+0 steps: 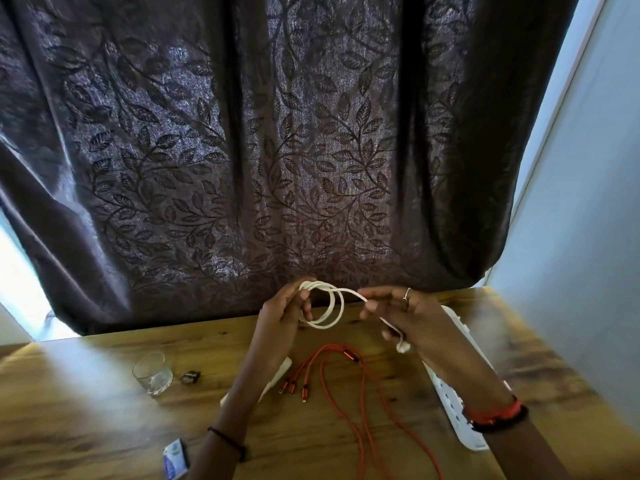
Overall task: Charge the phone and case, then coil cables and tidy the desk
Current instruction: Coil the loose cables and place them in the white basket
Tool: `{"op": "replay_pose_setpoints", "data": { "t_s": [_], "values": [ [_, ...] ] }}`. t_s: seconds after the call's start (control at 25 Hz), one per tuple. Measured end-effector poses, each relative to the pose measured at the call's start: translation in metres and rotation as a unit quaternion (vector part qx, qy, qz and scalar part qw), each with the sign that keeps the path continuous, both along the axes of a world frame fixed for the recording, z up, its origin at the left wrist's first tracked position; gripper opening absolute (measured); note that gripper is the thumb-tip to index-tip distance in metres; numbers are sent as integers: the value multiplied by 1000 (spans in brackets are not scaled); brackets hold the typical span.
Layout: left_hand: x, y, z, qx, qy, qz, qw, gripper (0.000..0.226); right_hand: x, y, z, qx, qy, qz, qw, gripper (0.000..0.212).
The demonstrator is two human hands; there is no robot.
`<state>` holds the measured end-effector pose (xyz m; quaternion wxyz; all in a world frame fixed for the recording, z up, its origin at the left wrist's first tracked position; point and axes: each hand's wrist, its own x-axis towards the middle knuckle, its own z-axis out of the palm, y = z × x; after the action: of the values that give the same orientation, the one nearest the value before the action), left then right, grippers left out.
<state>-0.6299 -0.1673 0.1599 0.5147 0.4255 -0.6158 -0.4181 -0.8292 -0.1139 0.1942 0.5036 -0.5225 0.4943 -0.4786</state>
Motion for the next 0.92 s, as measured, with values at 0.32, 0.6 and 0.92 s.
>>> {"op": "replay_pose_setpoints", "data": {
  "t_s": [0.32,0.6,0.92],
  "values": [
    [-21,23,-11,180,341,-63,921,23,29,-11,-46,-151,351,-270,884,20],
    [-31,26,-20,167,323,-70,929,28,48,-17,-48,-12,249,-166,954,30],
    [-29,21,-36,106,105,-15,989,22,48,-24,-62,6,262,-166,951,29]
  ]
}}
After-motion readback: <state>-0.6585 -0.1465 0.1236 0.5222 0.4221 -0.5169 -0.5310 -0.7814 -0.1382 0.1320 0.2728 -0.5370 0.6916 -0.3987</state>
